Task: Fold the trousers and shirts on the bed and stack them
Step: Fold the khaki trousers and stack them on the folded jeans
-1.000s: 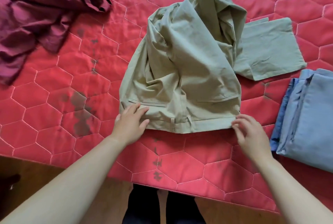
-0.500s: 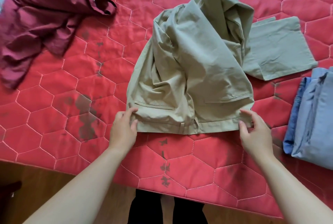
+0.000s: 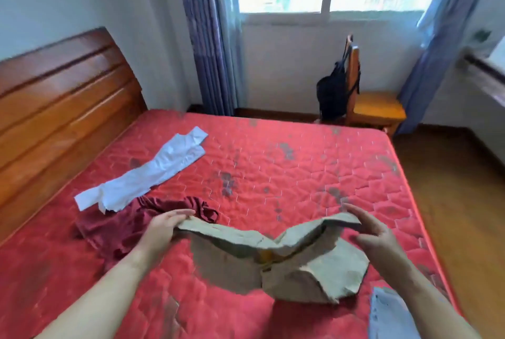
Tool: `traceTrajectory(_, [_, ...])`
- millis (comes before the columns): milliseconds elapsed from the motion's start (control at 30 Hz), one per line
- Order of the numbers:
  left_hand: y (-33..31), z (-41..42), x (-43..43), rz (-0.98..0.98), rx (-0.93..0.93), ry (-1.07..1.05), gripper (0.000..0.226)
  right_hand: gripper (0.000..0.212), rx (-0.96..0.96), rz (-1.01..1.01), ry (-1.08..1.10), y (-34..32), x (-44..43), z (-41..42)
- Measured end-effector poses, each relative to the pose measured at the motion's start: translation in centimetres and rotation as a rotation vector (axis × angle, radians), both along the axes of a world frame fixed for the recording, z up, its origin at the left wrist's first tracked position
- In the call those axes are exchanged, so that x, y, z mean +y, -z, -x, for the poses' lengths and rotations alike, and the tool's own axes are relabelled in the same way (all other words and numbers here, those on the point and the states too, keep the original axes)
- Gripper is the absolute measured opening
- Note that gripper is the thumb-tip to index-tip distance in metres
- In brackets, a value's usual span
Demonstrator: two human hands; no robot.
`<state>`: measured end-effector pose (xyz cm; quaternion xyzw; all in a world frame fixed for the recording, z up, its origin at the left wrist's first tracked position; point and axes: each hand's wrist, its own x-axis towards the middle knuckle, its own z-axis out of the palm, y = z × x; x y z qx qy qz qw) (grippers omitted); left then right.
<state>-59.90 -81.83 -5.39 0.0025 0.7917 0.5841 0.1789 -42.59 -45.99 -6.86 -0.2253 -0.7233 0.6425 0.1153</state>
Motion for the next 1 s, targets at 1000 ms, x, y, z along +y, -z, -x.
traceTrajectory(1000, [-31.9, 16.7, -3.8, 0.037, 1.089, -0.064, 0.014, 0.017, 0.510, -0.652, 0.619, -32.9, -8.8, 14.0])
